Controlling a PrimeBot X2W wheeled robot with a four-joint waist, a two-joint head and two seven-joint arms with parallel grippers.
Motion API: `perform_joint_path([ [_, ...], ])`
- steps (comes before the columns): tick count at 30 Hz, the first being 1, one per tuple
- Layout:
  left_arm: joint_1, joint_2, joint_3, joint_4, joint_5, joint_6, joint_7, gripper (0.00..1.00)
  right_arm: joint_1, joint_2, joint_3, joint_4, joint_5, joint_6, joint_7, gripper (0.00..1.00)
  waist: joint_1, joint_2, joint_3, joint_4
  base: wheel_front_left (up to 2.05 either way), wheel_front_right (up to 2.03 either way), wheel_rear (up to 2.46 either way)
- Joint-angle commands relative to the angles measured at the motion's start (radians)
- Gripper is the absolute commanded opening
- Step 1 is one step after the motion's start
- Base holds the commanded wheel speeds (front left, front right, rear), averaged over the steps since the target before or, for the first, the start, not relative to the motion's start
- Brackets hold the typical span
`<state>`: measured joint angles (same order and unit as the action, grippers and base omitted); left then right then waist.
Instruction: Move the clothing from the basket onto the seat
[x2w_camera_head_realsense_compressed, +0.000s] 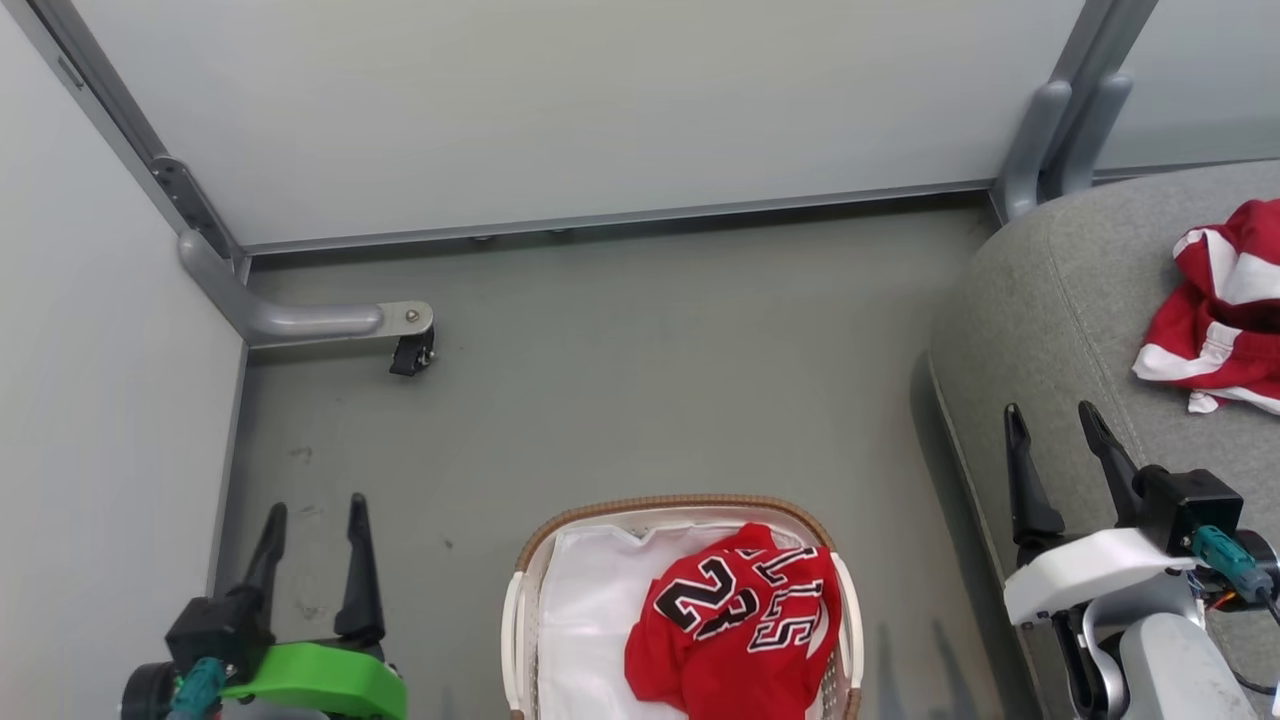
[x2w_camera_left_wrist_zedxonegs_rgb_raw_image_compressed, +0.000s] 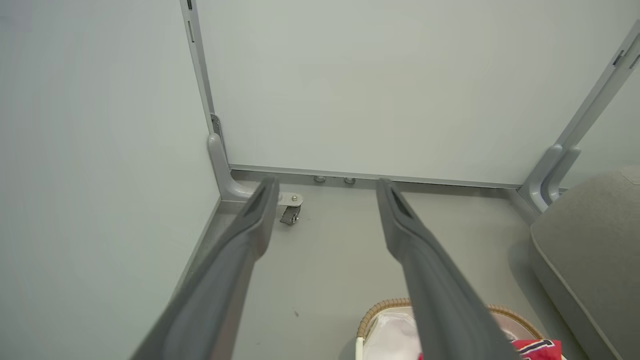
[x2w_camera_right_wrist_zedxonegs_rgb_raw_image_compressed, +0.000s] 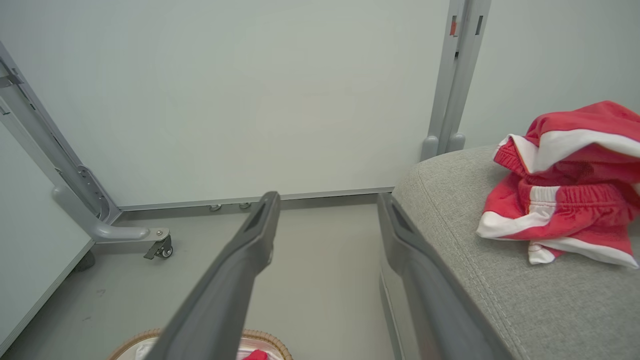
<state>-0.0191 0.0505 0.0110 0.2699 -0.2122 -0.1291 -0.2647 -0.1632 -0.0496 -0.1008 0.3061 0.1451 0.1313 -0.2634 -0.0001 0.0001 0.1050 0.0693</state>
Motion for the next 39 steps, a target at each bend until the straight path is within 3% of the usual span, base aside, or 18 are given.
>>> perform_joint_path([
  [1, -0.018, 0.001, -0.018, 0.005, -0.007, -0.003, 0.001, 1.00, -0.018, -0.003, 0.004, -0.008, 0.003, -0.001, -0.002, 1.00, 0.0001, -0.0001, 0.022, -0.010, 0.00, 0.00, 0.00],
  [22, -0.276, 0.008, -0.304, 0.122, -0.070, -0.003, 0.000, 1.00, -0.239, -0.003, 0.101, -0.107, 0.069, -0.001, -0.002, 1.00, 0.0001, -0.0001, 0.361, -0.190, 0.00, 0.00, 0.00],
  [39, -0.525, 0.063, -0.570, 0.296, -0.172, -0.003, 0.001, 1.00, -0.366, -0.002, 0.121, -0.206, 0.102, -0.001, -0.002, 1.00, 0.0001, -0.0001, 0.614, -0.253, 0.00, 0.00, 0.00],
])
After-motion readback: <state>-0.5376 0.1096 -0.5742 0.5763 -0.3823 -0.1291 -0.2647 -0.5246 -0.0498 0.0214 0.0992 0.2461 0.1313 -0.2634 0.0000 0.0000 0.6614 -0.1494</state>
